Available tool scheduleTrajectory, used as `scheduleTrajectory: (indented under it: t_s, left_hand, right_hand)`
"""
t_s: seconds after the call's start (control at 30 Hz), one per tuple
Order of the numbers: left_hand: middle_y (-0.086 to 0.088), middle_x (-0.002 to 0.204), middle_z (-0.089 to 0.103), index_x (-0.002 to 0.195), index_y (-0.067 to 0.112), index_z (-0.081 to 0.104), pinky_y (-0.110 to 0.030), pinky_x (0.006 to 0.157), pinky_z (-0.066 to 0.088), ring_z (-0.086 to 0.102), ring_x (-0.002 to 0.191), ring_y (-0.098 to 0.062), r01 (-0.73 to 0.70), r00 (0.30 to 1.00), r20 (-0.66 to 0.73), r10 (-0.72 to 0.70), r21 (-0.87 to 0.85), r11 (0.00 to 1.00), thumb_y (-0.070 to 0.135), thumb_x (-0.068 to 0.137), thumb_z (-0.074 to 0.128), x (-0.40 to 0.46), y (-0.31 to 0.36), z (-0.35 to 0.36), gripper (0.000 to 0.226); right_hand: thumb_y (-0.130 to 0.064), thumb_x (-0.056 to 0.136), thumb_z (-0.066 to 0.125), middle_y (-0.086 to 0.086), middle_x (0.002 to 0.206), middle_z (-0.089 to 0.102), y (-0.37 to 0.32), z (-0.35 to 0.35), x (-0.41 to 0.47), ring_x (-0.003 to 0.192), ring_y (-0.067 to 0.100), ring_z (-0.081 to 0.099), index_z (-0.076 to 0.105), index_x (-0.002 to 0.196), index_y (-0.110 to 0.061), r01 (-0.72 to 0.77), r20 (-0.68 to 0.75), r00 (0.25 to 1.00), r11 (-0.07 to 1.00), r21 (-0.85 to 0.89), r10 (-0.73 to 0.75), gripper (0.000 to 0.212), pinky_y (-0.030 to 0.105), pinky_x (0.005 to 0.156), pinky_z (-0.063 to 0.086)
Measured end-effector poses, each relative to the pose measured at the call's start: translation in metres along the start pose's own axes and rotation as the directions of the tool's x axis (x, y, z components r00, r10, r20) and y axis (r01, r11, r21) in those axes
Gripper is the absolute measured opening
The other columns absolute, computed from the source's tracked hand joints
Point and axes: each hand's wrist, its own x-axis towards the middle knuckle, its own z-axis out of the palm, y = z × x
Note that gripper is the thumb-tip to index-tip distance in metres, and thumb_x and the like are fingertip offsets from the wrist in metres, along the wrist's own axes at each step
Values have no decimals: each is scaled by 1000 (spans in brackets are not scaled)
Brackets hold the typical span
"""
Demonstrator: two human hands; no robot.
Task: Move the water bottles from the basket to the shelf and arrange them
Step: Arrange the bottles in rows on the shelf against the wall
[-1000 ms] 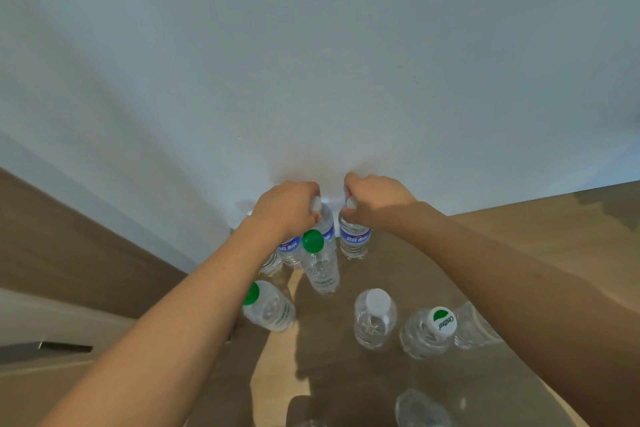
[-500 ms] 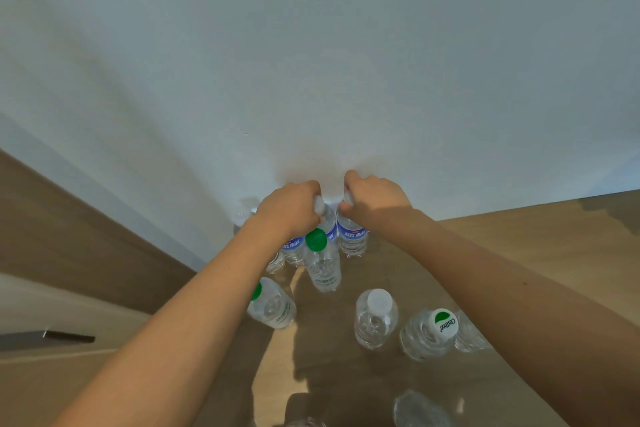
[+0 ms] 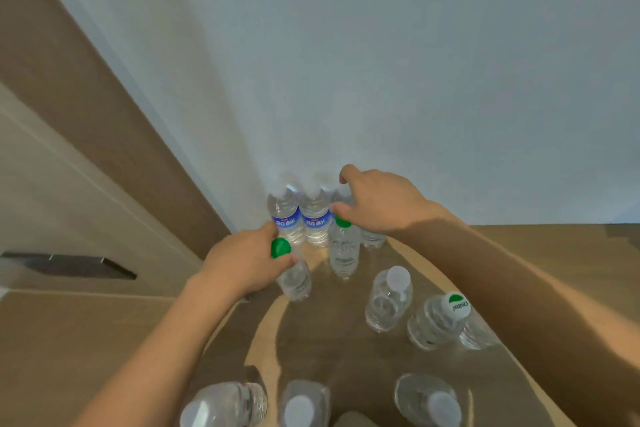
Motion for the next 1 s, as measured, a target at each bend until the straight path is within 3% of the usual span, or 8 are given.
scheduleTrajectory:
  t_s: [0.13, 0.37, 0.47, 0.7, 0.83, 1.0]
  left_hand:
    - [-9, 111, 62, 114, 18, 46, -33, 68, 40, 62, 100, -32, 7, 997, -70, -12, -70, 998, 51, 91, 57, -2, 6, 19, 41]
    - [-13, 103, 63, 111, 14, 50, -33, 67, 42, 62, 94, -35, -42, 988, -150, 24, -122, 992, 38, 93, 58, 7, -4, 18, 31]
    - [-14, 100, 65, 114, 14, 51, -35, 69, 49, 63, 90, -34, -75, 985, -167, 54, -127, 989, 36, 93, 58, 18, -11, 11, 31]
    - [-15, 103, 64, 125, 16, 46, -39, 74, 52, 62, 92, -35, -124, 986, -123, 113, -86, 989, 31, 92, 58, 45, -18, 3, 39]
    - [-13, 101, 63, 124, 16, 48, -40, 73, 53, 62, 88, -32, -139, 987, -96, 131, -78, 987, 30, 92, 58, 51, -18, 4, 36]
    - [-13, 100, 62, 123, 15, 47, -39, 71, 52, 61, 87, -32, -147, 986, -93, 140, -70, 987, 29, 93, 58, 55, -18, 4, 34]
  right_hand:
    - [-43, 92, 54, 6, 103, 61, -19, 21, 8, 83, 27, 54, 47, 122, -12, 2, 144, 990, 995, -96, 12, 44, 33, 66, 37]
    - [-38, 90, 54, 4, 96, 59, -5, 33, 13, 85, 27, 58, 47, 117, -14, -64, 123, 989, 990, -126, 79, 37, 34, 66, 40]
    - [-34, 92, 53, 8, 105, 63, -4, 41, 15, 93, 29, 60, 49, 117, -11, -56, 109, 992, 995, -81, 65, 34, 34, 67, 40]
    - [-31, 95, 50, 5, 92, 56, -9, 46, 19, 77, 23, 53, 49, 113, -9, -30, 97, 995, 997, -72, 37, 28, 33, 63, 40]
    - [-33, 94, 53, 2, 87, 52, -12, 46, 19, 76, 22, 52, 48, 110, -12, 13, 118, 993, 999, -51, -7, 27, 32, 62, 40]
    - [-33, 90, 54, 2, 87, 60, -19, 49, 20, 79, 23, 60, 50, 106, -14, 44, 145, 989, 999, -22, -40, 25, 33, 60, 44]
